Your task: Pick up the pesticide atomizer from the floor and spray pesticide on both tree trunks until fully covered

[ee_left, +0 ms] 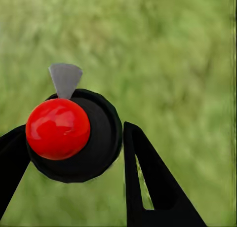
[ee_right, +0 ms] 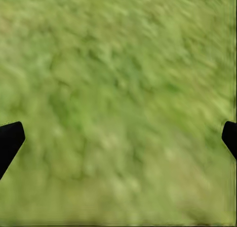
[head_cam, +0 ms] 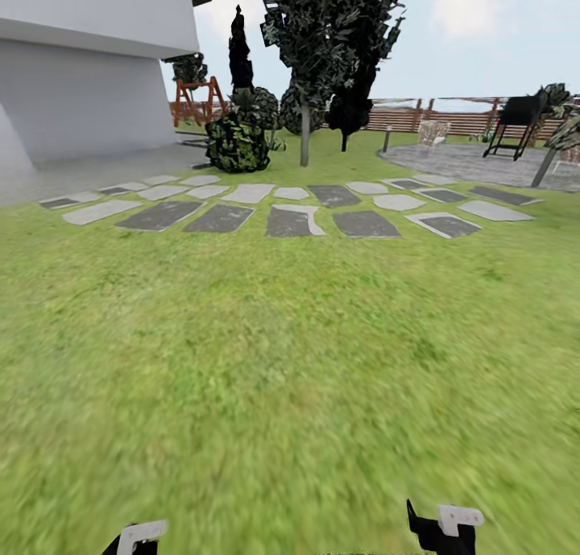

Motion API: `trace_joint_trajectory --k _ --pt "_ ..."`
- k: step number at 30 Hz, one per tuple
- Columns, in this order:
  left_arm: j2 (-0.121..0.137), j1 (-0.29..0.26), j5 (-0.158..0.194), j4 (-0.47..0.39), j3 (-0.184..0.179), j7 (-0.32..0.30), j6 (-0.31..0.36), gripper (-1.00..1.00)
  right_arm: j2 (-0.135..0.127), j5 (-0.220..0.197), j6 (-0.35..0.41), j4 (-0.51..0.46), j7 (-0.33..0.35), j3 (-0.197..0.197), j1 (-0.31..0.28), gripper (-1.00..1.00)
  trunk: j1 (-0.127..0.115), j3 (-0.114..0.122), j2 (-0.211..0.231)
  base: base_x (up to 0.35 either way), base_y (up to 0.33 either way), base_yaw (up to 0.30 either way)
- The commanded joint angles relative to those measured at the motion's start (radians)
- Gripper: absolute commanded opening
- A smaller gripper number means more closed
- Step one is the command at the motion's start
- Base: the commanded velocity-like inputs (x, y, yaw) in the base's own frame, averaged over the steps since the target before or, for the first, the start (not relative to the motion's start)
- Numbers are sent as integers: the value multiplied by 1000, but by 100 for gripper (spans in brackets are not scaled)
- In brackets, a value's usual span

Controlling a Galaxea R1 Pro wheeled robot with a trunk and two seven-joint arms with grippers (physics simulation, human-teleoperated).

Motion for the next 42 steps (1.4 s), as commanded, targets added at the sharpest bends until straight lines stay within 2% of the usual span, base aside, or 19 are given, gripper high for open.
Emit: trace_joint_trajectory --k 1,42 --pt "0 0 0 1 -1 0 0 -100 0 0 0 0 0 0 0 100 0 0 0 0 0 -300" --pt "0 0 -2 3 0 0 1 -100 0 0 0 -1 0 0 0 100 0 0 0 0 0 -300"
